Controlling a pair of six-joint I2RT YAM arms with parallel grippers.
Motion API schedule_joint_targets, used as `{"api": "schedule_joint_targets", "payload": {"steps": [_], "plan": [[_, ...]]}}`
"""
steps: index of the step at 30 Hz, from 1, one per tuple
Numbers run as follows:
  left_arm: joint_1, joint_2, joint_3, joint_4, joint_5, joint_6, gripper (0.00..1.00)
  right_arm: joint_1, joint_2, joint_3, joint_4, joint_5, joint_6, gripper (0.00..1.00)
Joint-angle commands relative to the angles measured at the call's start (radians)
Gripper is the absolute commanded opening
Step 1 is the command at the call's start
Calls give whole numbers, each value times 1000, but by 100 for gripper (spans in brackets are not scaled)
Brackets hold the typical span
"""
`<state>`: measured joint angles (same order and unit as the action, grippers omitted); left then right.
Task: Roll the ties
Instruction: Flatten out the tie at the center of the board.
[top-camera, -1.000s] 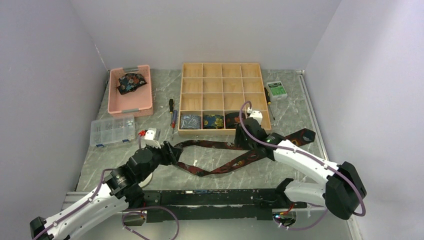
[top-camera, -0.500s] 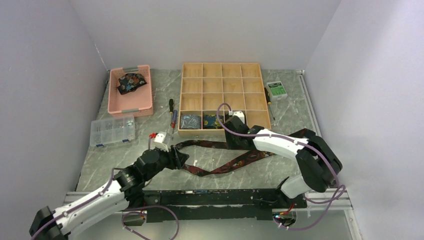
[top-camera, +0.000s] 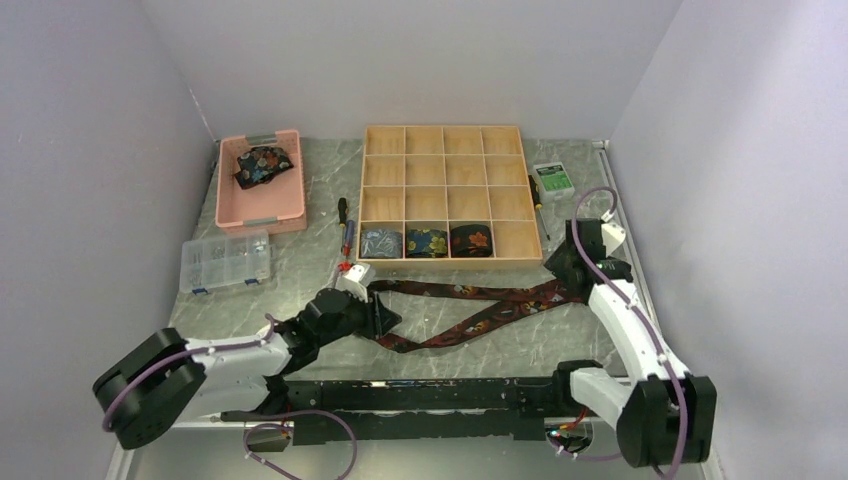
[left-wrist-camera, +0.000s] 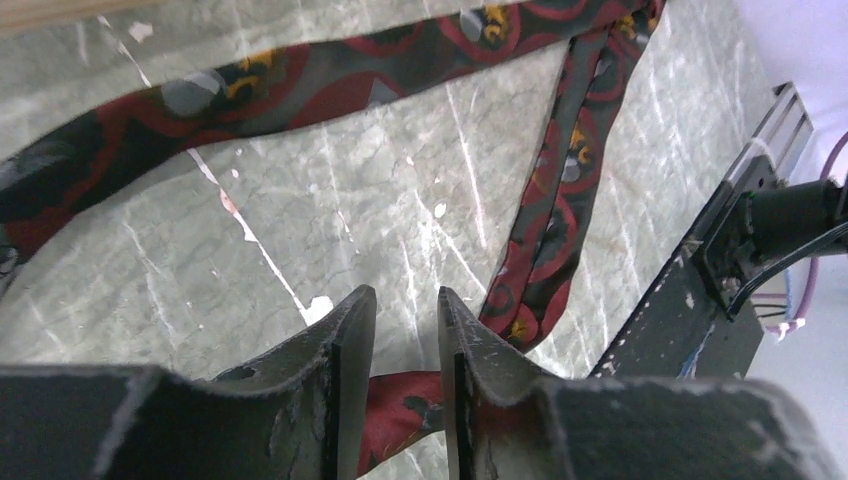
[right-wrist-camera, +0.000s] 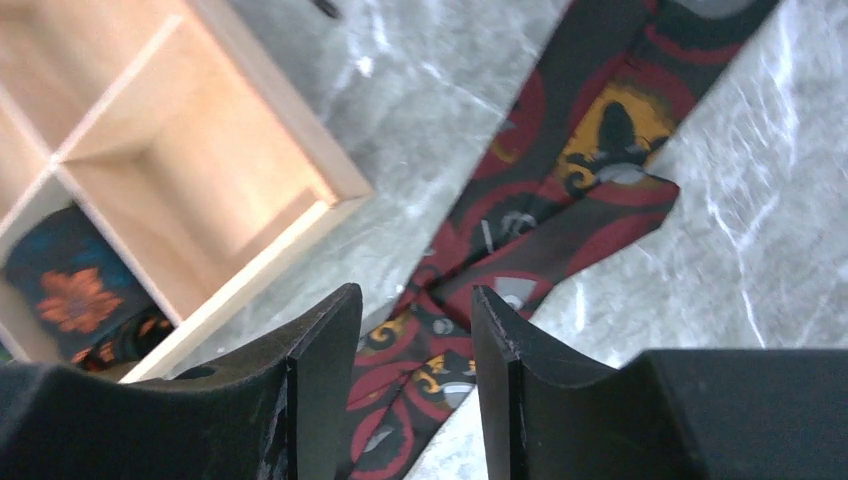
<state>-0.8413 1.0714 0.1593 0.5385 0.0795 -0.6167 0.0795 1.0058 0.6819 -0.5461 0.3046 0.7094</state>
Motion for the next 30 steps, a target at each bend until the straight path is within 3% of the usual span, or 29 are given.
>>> {"api": "schedule_joint_targets", "payload": {"steps": [1,11,15,18,25,30], "plan": [[-2,106,34,116,66,-4,31,-50,94,15,-58,-19,39,48],[-2,246,59,73,111,-58,3,-147,246,-25,-28,6,71,57],[-2,240,64,20,82,-60,3,-214,340,-30,16,-28,68,55],[-2,237,55,0,63,-69,3,-239,373,-30,44,-46,65,44],[-2,219,36,-71,-8,-98,3,-273,345,-29,51,-37,54,3],[-2,246,30,-106,-66,-131,3,-303,284,-10,16,4,55,0]]}}
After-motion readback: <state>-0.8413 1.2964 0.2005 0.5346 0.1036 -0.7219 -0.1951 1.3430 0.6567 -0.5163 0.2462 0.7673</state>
